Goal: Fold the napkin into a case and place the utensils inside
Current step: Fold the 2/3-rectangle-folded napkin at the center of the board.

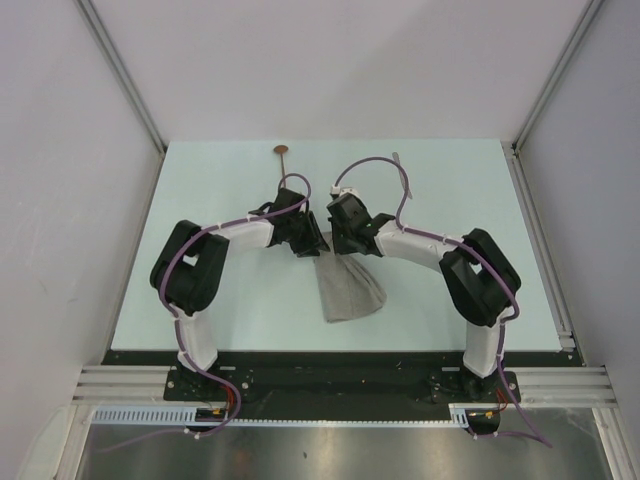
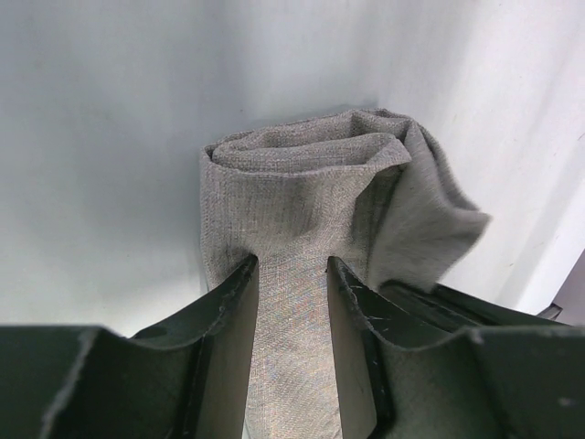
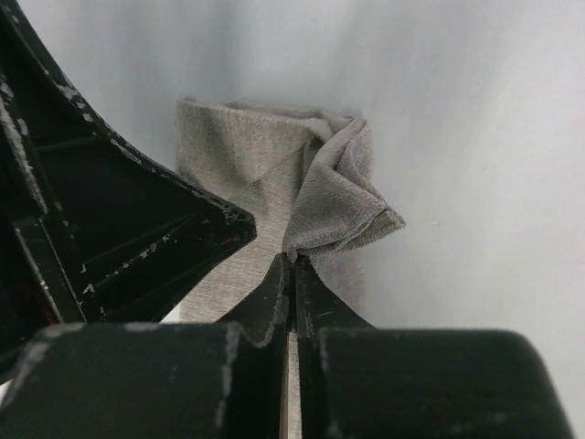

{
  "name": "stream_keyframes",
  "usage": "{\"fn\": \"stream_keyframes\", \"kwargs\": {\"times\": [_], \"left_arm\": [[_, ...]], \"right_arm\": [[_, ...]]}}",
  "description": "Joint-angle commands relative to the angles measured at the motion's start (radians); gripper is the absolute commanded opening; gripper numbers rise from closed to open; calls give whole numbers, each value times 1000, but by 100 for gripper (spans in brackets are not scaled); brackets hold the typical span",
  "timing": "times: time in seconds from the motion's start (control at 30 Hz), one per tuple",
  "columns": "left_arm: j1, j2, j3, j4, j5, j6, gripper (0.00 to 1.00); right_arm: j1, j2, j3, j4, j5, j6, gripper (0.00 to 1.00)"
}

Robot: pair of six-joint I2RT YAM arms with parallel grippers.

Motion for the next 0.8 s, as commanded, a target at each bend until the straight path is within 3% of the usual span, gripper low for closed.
{"fn": "stream_keyframes", "kwargs": {"times": [0.0, 0.3, 0.47, 0.77], "left_arm": [[3, 2, 3, 31, -2, -11, 40], [2, -26, -24, 42, -14, -19, 38], [3, -70, -46, 45, -25, -22, 38], [6, -109, -40, 19, -11, -8, 37]], "right_arm": [[0, 34, 22, 47, -112, 74, 0], [-45, 65, -69, 216, -247, 127, 0], [-79, 49, -215, 435, -375, 124, 0], [-123, 12, -344, 639, -504, 79, 14]]}}
